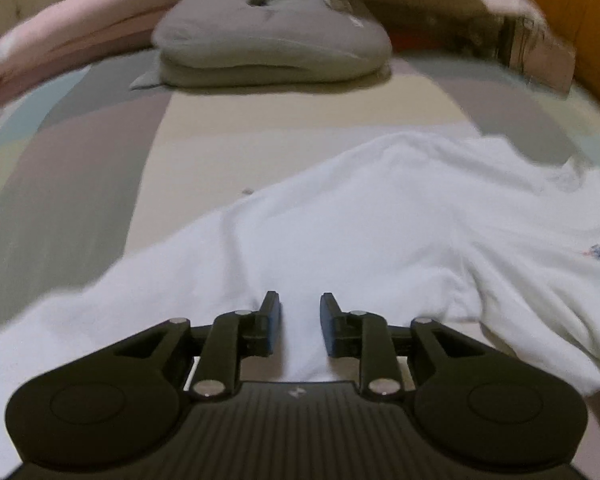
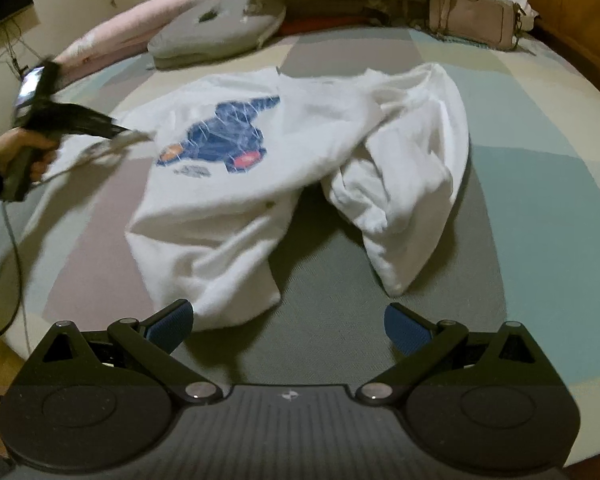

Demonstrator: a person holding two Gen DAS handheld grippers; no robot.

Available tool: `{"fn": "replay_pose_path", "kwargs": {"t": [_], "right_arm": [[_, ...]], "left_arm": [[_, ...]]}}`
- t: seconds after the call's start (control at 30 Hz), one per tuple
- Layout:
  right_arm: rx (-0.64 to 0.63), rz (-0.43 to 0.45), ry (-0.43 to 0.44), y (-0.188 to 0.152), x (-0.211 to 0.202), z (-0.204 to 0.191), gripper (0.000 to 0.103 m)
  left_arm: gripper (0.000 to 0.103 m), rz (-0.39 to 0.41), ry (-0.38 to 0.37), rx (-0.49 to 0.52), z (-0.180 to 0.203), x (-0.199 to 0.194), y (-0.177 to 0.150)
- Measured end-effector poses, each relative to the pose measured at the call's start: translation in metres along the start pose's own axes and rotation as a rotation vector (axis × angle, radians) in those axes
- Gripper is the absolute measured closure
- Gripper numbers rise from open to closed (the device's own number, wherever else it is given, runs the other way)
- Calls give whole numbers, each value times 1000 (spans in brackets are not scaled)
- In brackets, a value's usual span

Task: Fold clothes
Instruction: 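Open the left gripper and pull it back from the body edge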

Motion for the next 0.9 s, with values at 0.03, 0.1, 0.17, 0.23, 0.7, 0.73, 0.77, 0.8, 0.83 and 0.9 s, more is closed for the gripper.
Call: {"fn": "replay_pose_path", "kwargs": {"t": [0.03,0.1,0.17,0.23,0.7,0.73,0.77,0.8,0.83,0.9], "right_arm": [[6,-9,-8,-2,3,2,0],[32,-29,-16,-6,9,9,0],[40,-35,-25,-9,13,11,0],[34,-35,-38,-11,15,12,0],[-55,-81,-128,-13,28,5,0],[-54,-84,-132,-13,28,5,0],[-54,-87,-135,-12,28,4,0],[-55,-90,-139,-12,28,4,0],[-54,-94,-141,-12,28,4,0],[-43,-105,-144,-10,27,4,0]], "left_arm": [[78,-9,-4,-19,-9,-6,-5],[79,-26,22,-27,-23,-13,-10],[77,-13,72,-32,-37,-22,-16],[72,7,110,-65,-53,-24,-16],[67,-20,305,-284,-126,-21,-26],[66,-9,274,-282,-122,-21,-23],[66,1,242,-280,-118,-20,-18],[66,7,204,-279,-113,-19,-15],[66,10,157,-282,-107,-15,-10],[65,12,89,-292,-97,-6,-2]]}}
Point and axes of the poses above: each gripper's, at about its wrist camera, not at the fingertips, and x roughly the way its jaws point, z to its right, y to its top, the point moved 3 cm from there along x, roughly the way its jaws point, and after that the axes turned 10 degrees about y, right-handed, at the moved point
